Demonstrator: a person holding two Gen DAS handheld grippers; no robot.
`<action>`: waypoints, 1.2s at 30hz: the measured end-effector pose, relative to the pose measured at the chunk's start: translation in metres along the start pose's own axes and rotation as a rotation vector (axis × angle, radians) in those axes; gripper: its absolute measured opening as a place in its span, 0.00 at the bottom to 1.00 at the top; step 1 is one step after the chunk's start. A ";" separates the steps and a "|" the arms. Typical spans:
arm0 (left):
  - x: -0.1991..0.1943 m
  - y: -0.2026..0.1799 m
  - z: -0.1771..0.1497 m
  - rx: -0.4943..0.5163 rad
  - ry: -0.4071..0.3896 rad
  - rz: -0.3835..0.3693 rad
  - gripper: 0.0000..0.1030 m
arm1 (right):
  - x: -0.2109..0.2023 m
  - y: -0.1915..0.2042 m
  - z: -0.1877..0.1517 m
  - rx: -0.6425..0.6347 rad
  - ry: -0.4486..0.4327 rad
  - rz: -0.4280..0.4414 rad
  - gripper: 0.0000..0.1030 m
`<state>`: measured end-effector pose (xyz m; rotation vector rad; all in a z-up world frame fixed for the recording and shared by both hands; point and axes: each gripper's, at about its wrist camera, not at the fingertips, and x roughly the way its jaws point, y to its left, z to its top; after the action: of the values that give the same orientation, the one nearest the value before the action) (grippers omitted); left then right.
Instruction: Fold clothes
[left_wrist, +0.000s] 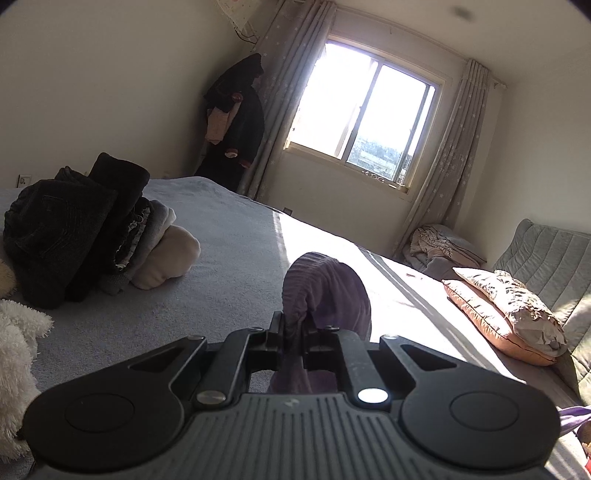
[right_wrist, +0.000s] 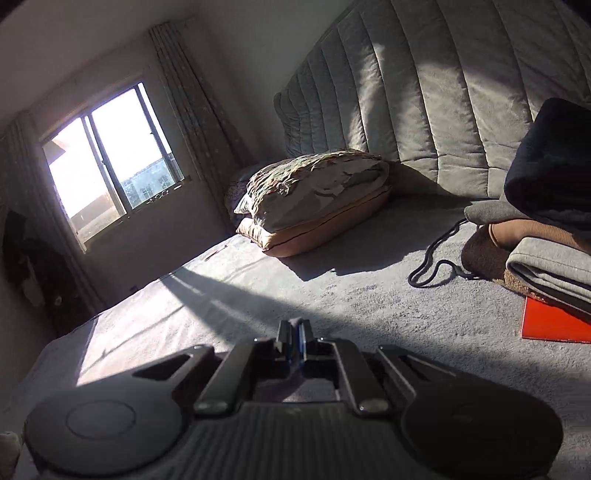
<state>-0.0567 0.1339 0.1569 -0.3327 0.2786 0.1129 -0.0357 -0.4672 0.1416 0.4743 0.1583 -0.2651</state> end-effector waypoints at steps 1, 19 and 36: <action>-0.002 -0.005 -0.006 0.021 0.031 0.001 0.09 | -0.005 -0.003 0.004 0.005 -0.029 -0.017 0.04; -0.098 0.035 -0.112 -0.011 0.562 -0.348 0.16 | -0.009 -0.079 -0.006 -0.162 0.305 -0.384 0.04; 0.036 0.044 -0.081 0.123 0.634 -0.004 0.49 | 0.094 0.285 -0.192 -0.663 0.670 0.413 0.46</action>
<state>-0.0490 0.1499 0.0591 -0.2388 0.9088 -0.0184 0.1186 -0.1535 0.0751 -0.0891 0.7646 0.3618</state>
